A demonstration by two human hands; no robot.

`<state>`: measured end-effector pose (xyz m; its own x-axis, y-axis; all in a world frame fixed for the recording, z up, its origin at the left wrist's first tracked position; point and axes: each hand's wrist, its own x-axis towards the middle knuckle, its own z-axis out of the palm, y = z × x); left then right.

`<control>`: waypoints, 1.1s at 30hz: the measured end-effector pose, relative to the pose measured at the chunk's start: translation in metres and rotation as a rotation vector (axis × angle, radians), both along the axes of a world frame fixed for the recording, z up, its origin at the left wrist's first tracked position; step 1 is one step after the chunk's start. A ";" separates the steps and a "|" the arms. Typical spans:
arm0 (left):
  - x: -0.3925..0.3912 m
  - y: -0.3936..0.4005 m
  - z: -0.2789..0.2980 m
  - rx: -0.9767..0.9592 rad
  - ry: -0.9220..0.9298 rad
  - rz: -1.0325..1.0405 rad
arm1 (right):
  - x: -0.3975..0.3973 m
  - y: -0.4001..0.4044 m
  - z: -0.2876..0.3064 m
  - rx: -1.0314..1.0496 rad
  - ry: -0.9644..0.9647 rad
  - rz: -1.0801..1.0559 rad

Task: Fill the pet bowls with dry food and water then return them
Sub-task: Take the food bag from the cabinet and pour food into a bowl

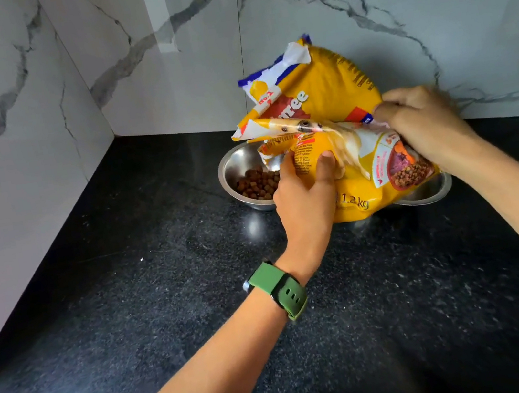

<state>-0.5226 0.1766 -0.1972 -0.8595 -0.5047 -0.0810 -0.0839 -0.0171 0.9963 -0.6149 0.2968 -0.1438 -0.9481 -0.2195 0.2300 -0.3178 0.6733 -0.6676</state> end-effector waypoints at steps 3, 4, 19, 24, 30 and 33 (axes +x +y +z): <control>0.000 0.001 -0.003 0.065 -0.040 -0.023 | -0.004 -0.002 -0.002 0.046 -0.053 0.008; 0.002 0.002 -0.003 0.074 -0.039 -0.024 | -0.003 -0.003 -0.001 0.055 -0.050 0.012; -0.002 0.001 -0.003 0.019 -0.030 -0.011 | -0.006 -0.001 -0.006 0.104 0.024 0.020; -0.002 0.002 -0.004 0.035 -0.012 -0.016 | -0.004 0.003 -0.008 0.085 0.040 0.006; 0.001 0.006 0.001 0.001 0.060 0.043 | 0.003 0.002 0.004 0.080 0.198 -0.002; -0.004 0.005 0.000 0.021 0.011 0.022 | 0.000 0.002 0.005 0.168 0.155 -0.022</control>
